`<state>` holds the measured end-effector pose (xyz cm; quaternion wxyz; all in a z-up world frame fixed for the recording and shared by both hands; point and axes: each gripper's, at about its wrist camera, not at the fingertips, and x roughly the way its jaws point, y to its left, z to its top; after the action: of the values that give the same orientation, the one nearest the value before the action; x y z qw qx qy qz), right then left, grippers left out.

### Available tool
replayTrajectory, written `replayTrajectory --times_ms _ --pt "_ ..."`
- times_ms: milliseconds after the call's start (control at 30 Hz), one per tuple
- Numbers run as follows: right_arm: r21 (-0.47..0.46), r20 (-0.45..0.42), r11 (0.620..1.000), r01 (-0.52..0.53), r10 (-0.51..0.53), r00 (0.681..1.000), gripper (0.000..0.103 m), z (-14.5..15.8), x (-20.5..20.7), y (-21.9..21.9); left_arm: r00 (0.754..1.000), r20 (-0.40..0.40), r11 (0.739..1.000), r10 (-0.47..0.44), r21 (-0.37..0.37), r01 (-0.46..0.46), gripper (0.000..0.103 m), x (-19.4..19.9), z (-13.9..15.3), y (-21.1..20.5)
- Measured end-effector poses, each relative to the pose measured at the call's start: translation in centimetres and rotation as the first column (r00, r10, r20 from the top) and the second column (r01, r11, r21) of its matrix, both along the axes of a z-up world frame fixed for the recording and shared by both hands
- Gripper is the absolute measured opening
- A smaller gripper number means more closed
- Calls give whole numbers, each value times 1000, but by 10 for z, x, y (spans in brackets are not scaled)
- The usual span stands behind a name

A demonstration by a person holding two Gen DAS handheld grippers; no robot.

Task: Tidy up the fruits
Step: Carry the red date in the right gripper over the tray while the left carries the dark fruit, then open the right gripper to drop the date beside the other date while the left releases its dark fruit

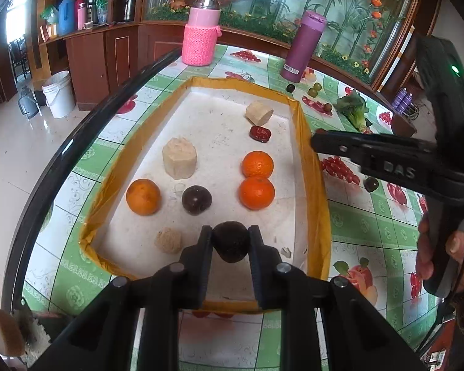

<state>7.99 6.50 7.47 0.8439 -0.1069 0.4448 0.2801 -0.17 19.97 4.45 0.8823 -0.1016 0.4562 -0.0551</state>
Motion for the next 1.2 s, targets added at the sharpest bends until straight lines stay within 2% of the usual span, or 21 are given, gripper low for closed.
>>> replayTrajectory --times_ms 433,900,1067,1133,1200 --pt "-92 -60 995 -29 23 998 23 -38 40 27 999 -47 1000 -22 -9 22 25 16 -19 -1" --pt "-160 -33 982 -96 91 995 23 -51 43 43 998 -63 999 -20 36 22 26 24 -31 -4" --pt "-175 -25 980 -92 89 996 23 -49 41 43 997 -72 1000 -15 24 17 26 24 -31 -2" --pt "-192 -9 977 -89 89 996 25 -47 38 44 997 -76 1000 -15 24 17 26 23 -30 -1" --pt "-197 10 977 -84 87 996 34 -43 33 42 997 -74 999 -16 30 18 27 21 -29 -1"
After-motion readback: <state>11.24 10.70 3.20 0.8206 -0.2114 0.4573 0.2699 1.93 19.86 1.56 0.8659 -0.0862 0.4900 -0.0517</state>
